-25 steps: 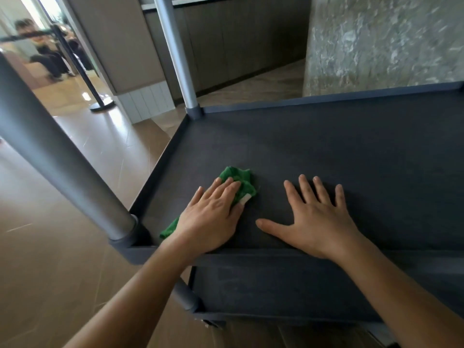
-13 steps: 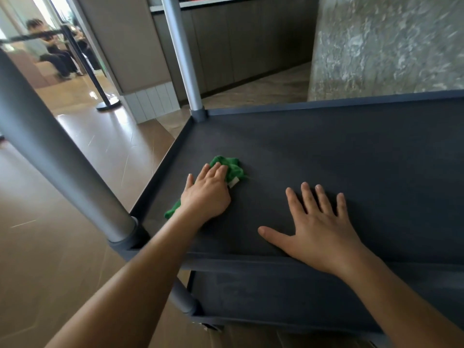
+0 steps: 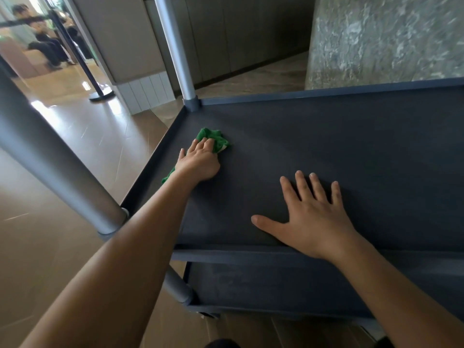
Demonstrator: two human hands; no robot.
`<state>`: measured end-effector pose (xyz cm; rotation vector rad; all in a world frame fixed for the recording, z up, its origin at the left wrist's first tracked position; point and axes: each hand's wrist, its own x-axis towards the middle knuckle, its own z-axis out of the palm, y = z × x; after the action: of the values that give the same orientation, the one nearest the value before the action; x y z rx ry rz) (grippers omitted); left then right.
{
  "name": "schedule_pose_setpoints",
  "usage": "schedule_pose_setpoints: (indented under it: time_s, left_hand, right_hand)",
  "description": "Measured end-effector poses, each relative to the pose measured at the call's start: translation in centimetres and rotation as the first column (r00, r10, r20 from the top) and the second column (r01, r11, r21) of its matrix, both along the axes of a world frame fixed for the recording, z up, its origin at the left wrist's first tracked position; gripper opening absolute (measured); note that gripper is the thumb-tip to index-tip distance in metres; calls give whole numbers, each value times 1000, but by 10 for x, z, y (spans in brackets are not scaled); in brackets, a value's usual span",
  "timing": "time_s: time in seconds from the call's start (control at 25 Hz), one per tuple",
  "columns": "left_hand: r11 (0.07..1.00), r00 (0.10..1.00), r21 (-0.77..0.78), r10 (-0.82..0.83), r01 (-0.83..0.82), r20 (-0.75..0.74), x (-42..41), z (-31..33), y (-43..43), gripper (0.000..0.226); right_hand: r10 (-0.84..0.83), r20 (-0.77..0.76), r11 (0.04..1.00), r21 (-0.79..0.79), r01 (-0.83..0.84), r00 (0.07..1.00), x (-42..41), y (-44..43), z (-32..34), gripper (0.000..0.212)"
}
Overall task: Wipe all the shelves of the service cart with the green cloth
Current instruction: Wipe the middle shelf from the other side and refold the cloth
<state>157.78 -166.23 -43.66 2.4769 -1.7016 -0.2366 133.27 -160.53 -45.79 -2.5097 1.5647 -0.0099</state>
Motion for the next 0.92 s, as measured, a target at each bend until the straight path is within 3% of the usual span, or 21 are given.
schedule_pose_setpoints:
  time_s: [0.28,0.56,0.68,0.8,0.92]
  left_hand:
    - [999,999,-44,-11,13,38,-42,-12,149,55]
    - [979,979,0,206,-206,-5,0,-4,85,57]
    - [958,959,33,282,-283,43,30,4,43,58]
    - [972,966,20,230,-234,115,43,6,18,54]
    - [984,982,31,171,-173,77,48,8,22,59]
  right_hand:
    - [-2,-19,1000,6,2,1000,-1,3,3,117]
    - [-1,-37,1000,-6,1,999,-2,8,3,112]
    - [0,-33,1000,-14,-1,999,-3,8,1,112]
    - [1,-18,1000,-11,-1,1000,0,6,0,112]
    - [6,-14,1000,-16,-6,1000,0,3,0,113]
